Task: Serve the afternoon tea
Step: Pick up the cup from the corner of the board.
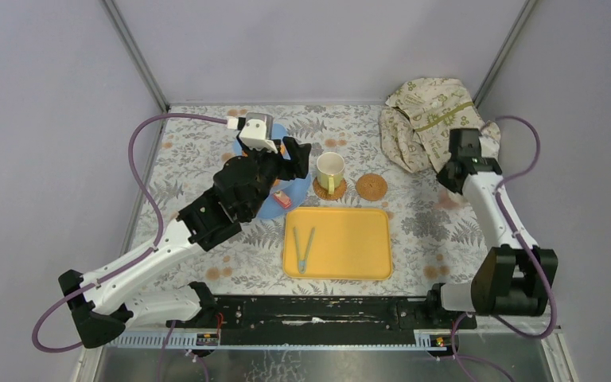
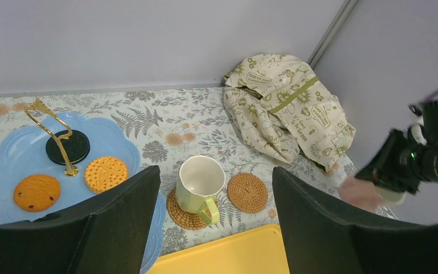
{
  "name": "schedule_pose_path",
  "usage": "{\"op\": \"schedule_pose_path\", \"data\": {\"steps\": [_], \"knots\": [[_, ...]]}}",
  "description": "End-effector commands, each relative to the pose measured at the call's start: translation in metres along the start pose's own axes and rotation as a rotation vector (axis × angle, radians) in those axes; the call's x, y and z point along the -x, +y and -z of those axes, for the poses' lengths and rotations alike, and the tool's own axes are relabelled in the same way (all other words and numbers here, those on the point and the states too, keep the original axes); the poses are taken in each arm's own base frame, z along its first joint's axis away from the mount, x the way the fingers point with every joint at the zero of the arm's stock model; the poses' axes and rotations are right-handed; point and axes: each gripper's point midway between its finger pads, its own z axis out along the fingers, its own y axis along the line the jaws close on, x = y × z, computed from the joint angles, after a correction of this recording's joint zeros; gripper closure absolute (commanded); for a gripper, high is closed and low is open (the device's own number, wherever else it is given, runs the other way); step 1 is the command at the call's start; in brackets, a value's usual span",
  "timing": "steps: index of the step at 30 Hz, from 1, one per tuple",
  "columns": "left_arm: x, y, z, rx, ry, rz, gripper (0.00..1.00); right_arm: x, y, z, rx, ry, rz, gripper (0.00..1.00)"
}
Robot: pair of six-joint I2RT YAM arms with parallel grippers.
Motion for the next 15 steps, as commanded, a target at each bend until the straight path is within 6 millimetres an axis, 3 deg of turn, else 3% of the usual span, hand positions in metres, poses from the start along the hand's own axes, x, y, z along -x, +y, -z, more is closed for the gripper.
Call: {"op": "schedule_pose_path", "data": {"steps": [1,8,15], "knots": [[0.014,0.002,-0.001,0.019,-0.037,0.001,0.21,0.033,0.082,0.037,0.194,-0.051,0.147,1.0],[0.016,0.003,-0.002,0.032,-0.034,-0.005,0.21,0.021,0.165,0.054,0.287,0.018,0.382,1.0],[0.018,0.007,-0.002,0.049,-0.04,-0.013,0.21,-0.001,0.218,0.058,0.34,0.069,0.545,1.0]]}}
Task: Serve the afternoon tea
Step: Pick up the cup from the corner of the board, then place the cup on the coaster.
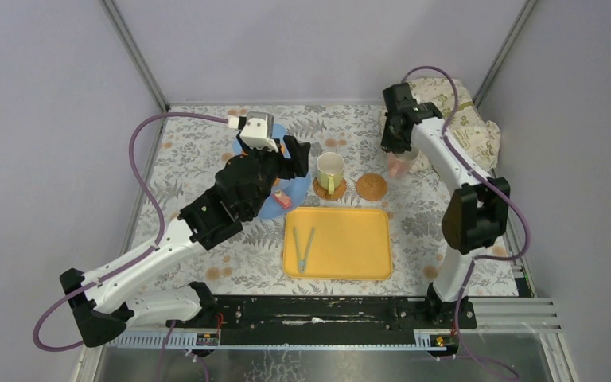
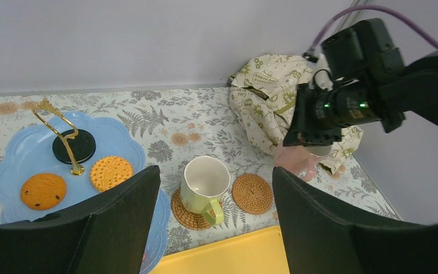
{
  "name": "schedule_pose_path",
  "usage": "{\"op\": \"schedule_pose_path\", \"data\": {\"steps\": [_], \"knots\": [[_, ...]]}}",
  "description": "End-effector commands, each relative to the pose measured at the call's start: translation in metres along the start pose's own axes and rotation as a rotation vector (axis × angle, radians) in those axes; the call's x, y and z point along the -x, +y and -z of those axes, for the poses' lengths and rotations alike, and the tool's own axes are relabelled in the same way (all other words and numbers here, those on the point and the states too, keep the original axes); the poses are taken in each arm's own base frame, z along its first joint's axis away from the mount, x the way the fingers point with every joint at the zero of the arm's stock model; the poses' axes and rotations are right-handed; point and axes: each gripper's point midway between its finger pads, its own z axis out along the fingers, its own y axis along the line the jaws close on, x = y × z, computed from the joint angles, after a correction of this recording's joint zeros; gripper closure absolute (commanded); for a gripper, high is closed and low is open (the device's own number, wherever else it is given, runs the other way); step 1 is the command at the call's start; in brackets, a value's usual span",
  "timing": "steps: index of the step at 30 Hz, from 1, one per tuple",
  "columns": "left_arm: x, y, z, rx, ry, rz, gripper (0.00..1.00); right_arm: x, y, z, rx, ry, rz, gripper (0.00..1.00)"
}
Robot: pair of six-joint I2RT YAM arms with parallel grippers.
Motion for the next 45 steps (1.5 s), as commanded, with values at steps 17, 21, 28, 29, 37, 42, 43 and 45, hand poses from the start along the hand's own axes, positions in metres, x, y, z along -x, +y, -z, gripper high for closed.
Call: {"op": "schedule_pose_path", "data": {"steps": [17,21,28,29,37,42,43,45], "knots": [[0.02,0.004,-0.006,0.04,-0.042,-0.017,0.2,-0.013,0.07,0.012,0.169,0.025,0.415,1.0],[0.018,0.003,-0.008,0.042,-0.038,-0.018,0.2,-0.02,0.075,0.009,0.216,0.021,0.48,1.0],[0.014,0.003,-0.011,0.05,-0.03,-0.025,0.2,-0.027,0.079,0.001,0.245,0.013,0.535,1.0],[0.014,0.004,-0.012,0.051,-0.03,-0.025,0.2,-0.027,0.08,0.001,0.245,0.005,0.539,1.0],[0.008,0.002,-0.016,0.054,-0.017,-0.023,0.2,-0.031,0.078,-0.003,0.232,0.006,0.552,1.0],[0.009,0.001,-0.016,0.051,-0.019,-0.023,0.2,-0.034,0.079,-0.001,0.238,0.008,0.542,1.0],[0.009,0.001,-0.016,0.051,-0.019,-0.023,0.2,-0.035,0.079,-0.001,0.24,0.006,0.542,1.0],[0.008,0.001,-0.017,0.051,-0.017,-0.024,0.2,-0.037,0.079,-0.001,0.237,0.003,0.544,1.0]]}}
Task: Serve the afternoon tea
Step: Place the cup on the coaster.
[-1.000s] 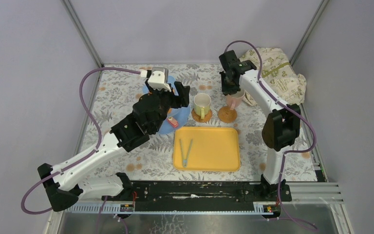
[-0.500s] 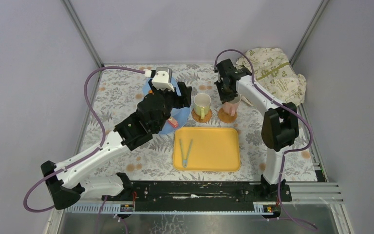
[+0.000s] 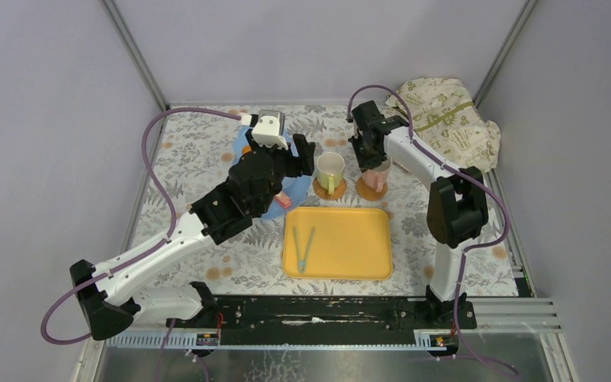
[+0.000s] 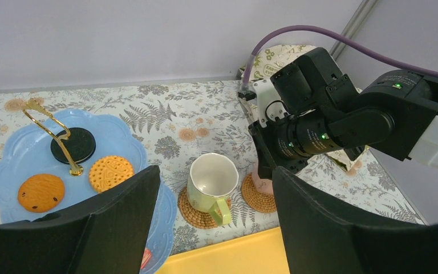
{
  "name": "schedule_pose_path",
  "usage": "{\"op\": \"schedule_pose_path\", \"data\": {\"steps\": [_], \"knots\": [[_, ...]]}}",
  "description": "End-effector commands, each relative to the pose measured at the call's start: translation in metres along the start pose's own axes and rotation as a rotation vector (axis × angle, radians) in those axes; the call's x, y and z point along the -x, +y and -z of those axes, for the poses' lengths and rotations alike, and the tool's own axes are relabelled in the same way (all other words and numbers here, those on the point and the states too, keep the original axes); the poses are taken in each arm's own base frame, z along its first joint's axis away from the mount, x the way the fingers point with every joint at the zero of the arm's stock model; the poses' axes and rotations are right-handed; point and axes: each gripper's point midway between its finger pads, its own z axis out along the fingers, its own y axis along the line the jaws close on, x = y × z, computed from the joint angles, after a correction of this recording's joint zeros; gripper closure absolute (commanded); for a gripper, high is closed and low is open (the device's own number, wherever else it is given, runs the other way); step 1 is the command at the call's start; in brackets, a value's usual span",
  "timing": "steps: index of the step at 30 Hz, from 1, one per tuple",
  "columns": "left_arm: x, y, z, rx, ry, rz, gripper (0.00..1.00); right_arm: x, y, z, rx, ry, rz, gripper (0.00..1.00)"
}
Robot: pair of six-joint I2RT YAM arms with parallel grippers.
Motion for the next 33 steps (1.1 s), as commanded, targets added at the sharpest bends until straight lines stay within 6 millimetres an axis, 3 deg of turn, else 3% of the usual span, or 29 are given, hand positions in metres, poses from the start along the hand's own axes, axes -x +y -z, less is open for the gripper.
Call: {"op": "schedule_pose_path", "data": {"steps": [1,28,33], "knots": [[0.019,0.0,0.0,0.011,-0.041,0.018,0.2,0.029,0.004,0.039,0.003,-0.154,0.017,1.0],[0.016,-0.002,-0.002,0.006,-0.032,0.029,0.21,0.012,0.011,0.023,0.016,-0.119,0.0,1.0],[0.017,-0.003,-0.001,0.003,-0.033,0.033,0.2,0.009,0.013,0.024,0.022,-0.114,-0.005,0.85]]}}
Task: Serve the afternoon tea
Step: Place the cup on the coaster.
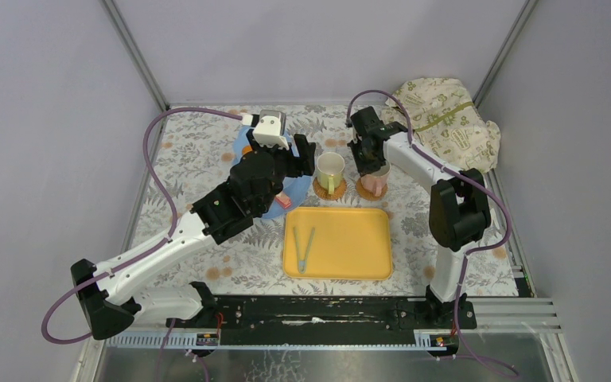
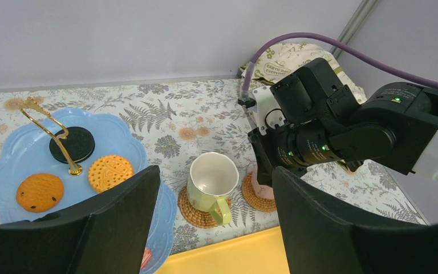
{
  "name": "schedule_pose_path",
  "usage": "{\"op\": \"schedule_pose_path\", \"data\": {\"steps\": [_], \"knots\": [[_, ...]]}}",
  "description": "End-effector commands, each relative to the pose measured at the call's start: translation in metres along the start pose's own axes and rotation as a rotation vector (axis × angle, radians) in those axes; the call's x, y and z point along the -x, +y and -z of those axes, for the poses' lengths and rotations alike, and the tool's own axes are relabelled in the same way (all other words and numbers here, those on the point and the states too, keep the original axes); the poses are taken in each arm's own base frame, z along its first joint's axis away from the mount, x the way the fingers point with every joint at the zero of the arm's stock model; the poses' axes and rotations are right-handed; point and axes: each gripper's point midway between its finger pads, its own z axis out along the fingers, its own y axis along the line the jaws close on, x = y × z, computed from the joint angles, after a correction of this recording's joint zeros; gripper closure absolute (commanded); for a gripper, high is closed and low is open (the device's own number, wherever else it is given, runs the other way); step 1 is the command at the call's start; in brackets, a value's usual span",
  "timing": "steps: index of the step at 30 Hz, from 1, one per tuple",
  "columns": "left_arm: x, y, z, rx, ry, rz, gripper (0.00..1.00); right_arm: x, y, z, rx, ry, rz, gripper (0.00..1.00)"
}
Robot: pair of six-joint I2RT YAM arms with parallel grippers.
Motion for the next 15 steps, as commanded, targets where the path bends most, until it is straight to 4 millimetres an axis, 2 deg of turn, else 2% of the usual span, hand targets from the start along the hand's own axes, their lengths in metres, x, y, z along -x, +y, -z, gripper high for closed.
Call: {"op": "schedule_pose_path", "data": {"steps": [1,10,15], "knots": [[0.019,-0.002,0.0,0.002,-0.037,0.035,0.21,0.021,0.008,0.029,0.019,-0.107,-0.002,0.81],[0.018,-0.003,0.0,-0.003,-0.034,0.04,0.21,0.022,0.009,0.036,0.014,-0.117,-0.003,0.68],[0.019,-0.004,-0.001,-0.005,-0.033,0.042,0.21,0.024,0.008,0.04,0.004,-0.126,-0.003,0.66]]}}
